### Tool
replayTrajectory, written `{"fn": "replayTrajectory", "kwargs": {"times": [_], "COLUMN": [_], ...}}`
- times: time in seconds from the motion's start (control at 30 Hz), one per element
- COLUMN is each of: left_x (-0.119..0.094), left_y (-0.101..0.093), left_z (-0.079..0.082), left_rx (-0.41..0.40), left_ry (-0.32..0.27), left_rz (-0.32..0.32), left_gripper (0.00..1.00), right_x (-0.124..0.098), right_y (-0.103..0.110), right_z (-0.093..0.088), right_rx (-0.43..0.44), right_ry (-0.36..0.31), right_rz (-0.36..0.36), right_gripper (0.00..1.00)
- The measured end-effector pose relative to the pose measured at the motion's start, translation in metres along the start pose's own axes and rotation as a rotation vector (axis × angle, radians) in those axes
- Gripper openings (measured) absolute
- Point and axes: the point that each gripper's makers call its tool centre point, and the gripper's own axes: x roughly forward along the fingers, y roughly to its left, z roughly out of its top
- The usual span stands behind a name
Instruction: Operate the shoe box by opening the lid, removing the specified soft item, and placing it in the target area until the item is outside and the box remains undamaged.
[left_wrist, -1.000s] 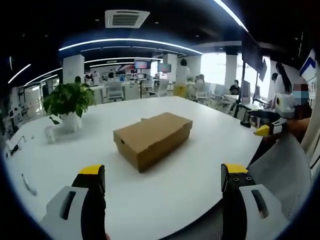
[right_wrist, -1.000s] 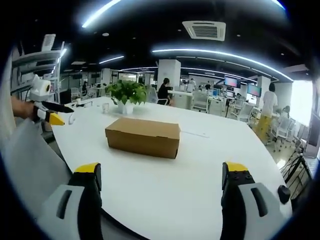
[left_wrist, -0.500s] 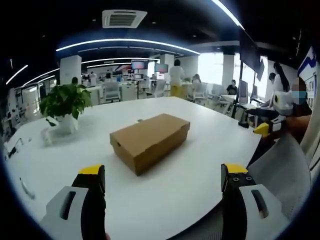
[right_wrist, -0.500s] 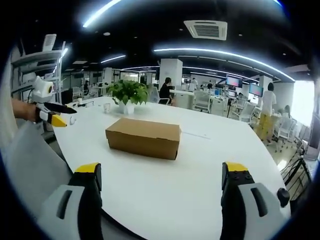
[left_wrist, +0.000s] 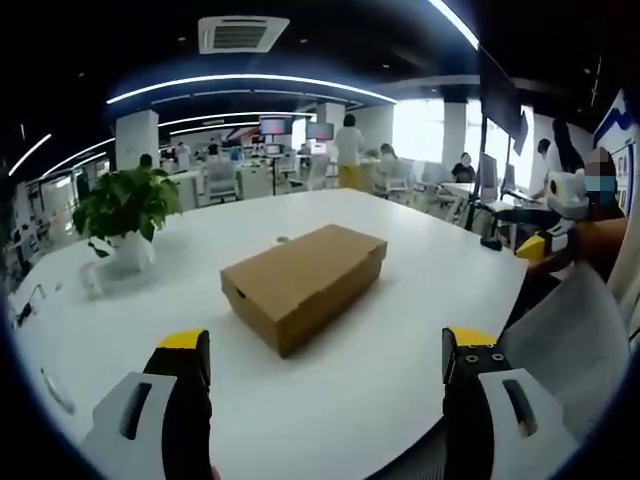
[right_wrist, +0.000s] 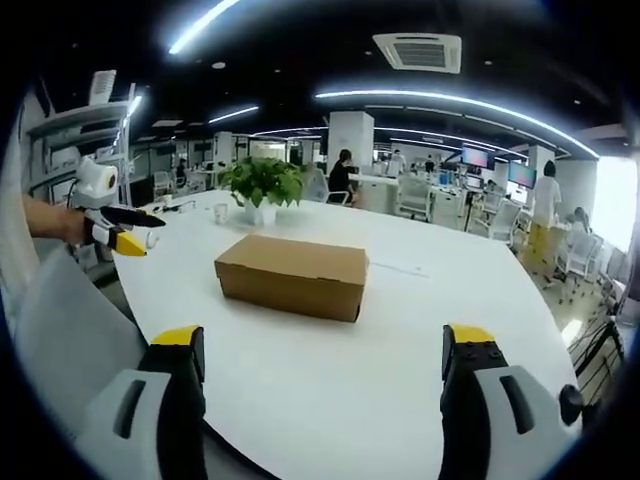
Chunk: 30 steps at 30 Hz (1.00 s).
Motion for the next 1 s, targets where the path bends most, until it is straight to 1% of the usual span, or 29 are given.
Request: {"fn": "replayTrajectory", "kwargs": {"times": [0.07, 0.23, 0.33, 0.57, 0.7, 1.0], "left_x": [0.003, 0.012, 0.018, 0.035, 0.043, 0.061], "left_y": [0.001, 0.007, 0.012, 0.019, 0.023, 0.037], "left_z": [-0.001, -0.001, -0.001, 0.0, 0.0, -0.011], "left_rx": [0.003, -0.008, -0.014, -0.032, -0.023, -0.032], "left_ry": [0.004, 0.008, 0.013, 0.019, 0.026, 0.055], "left_rz": [0.0, 0.001, 0.002, -0.001, 0.0, 0.009], "left_gripper": [1.0, 1.0, 1.0, 1.0, 1.0, 1.0], "right_x": [0.003, 0.013, 0.02, 0.038, 0.047, 0.075], "right_y": [-0.001, -0.003, -0.008, -0.012, -0.016, -0.024], "right_z": [0.003, 0.009, 0.01, 0.011, 0.011, 0.007], "right_rx": [-0.018, -0.028, -0.043, -0.045, -0.053, -0.104], "right_ry": [0.001, 0.008, 0.014, 0.024, 0.025, 0.051], "right_rz": [0.009, 0.039, 0.056, 0.083, 0.099, 0.154], "right_gripper": [0.94, 0.93, 0.92, 0.91, 0.9, 0.89]}}
